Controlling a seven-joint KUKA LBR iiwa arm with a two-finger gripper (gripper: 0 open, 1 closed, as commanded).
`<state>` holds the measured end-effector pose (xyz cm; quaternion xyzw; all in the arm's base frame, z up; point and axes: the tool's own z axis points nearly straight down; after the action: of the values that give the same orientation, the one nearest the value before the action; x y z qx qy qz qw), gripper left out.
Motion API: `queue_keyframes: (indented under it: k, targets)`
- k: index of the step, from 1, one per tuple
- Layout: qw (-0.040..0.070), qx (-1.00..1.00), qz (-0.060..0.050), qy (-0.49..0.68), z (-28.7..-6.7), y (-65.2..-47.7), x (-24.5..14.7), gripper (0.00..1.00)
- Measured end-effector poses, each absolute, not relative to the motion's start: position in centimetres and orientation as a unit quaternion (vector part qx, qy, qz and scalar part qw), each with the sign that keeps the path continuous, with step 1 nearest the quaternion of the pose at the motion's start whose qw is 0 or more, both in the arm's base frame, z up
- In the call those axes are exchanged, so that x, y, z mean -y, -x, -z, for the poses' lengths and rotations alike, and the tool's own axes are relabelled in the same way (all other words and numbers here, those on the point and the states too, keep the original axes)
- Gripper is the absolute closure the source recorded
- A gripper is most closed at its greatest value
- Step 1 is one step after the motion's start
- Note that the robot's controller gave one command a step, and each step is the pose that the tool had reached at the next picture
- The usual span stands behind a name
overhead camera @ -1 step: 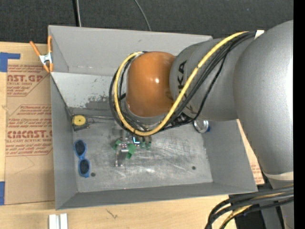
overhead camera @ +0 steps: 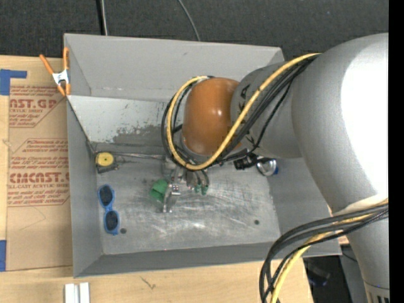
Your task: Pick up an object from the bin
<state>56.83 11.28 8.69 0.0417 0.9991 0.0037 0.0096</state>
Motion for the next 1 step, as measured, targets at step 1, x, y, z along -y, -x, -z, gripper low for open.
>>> queue_keyframes:
  k: [1]
  targets:
    - [0.002, -0.996, -0.001, -0.091, -10.1, -56.4, -10.13, 0.0]
